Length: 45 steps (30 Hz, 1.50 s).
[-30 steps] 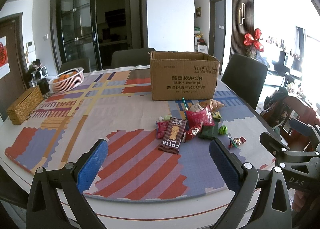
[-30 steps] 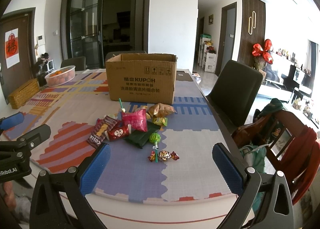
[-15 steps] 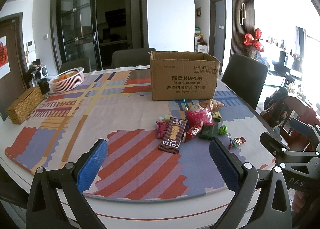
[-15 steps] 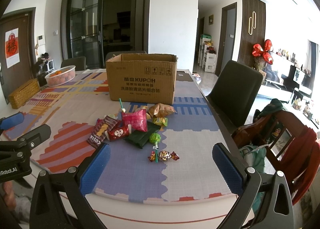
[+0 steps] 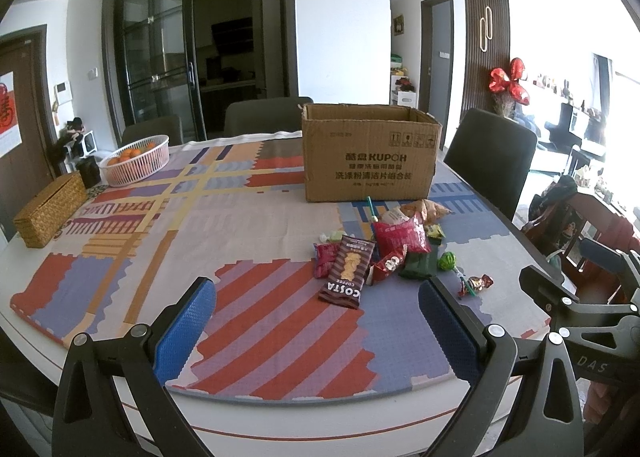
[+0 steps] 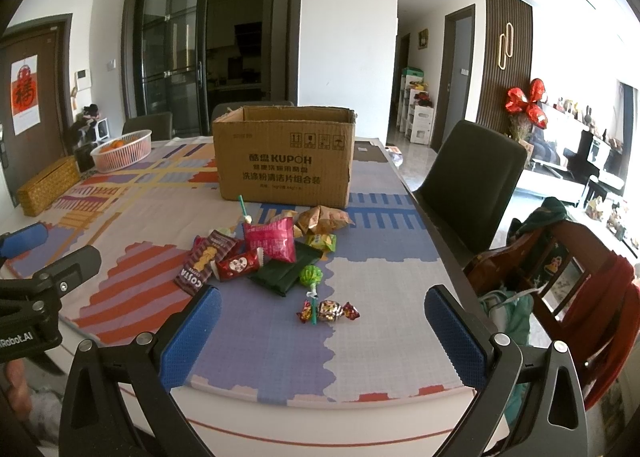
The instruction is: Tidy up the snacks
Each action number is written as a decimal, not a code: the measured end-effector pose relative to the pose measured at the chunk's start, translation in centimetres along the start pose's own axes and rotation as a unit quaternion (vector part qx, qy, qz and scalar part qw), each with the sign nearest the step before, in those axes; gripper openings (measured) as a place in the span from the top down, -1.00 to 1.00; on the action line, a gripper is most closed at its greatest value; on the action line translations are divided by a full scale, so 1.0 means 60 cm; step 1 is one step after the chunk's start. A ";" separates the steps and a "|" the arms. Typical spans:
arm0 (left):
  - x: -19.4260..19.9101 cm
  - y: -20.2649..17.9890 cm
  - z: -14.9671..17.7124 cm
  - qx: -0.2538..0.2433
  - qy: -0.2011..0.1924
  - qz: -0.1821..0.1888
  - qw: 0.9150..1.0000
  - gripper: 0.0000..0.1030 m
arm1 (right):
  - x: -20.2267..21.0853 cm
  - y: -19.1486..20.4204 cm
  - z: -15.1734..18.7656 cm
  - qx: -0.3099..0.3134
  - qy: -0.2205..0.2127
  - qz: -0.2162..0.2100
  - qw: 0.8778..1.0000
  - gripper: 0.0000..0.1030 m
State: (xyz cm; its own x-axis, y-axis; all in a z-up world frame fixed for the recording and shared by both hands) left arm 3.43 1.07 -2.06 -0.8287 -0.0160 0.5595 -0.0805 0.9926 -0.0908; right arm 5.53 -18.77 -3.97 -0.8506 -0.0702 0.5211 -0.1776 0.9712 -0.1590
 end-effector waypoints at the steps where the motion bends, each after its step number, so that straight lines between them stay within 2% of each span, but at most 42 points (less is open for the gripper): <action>1: 0.000 0.000 0.000 0.000 0.000 0.001 1.000 -1.00 | 0.000 0.000 0.000 0.000 0.000 0.000 1.000 -0.99; 9: -0.001 0.004 -0.004 0.003 0.009 0.000 1.000 -1.00 | -0.005 0.014 -0.001 0.007 0.004 -0.008 1.000 -0.99; 18: -0.051 -0.003 -0.010 0.001 0.012 0.005 1.000 -0.99 | -0.039 0.018 -0.003 0.011 0.013 -0.021 1.000 -0.99; 26: -0.130 -0.010 -0.021 -0.006 0.044 0.026 0.999 -0.78 | -0.103 0.019 -0.018 -0.001 0.024 -0.031 0.999 -0.98; 36: -0.223 -0.033 -0.027 -0.043 0.083 0.051 0.994 -0.50 | -0.197 0.015 -0.011 -0.018 0.076 -0.057 0.995 -0.66; 40: -0.261 -0.042 -0.022 -0.053 0.105 0.065 0.991 -0.35 | -0.229 0.016 0.000 -0.028 0.104 -0.069 0.992 -0.49; 45: -0.295 -0.052 -0.008 -0.062 0.132 0.083 0.986 -0.25 | -0.256 0.018 0.010 -0.038 0.130 -0.079 0.988 -0.35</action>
State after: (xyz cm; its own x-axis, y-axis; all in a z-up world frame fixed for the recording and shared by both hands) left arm 18.62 -1.68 -11.26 -0.6498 0.1626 0.7425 0.1259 0.9864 -0.1058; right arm 18.14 -16.76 -12.65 -0.6572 -0.1715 0.7339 -0.2524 0.9676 0.0001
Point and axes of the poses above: each gripper's, at about its wrist camera, not at the fingertips, and x roughly against the way its jaws point, y to its left, z to its underside, the point moved 6 cm from there along -x, roughly the way its jaws point, and after that the axes turned 8 degrees about x, right-handed, at the moved point
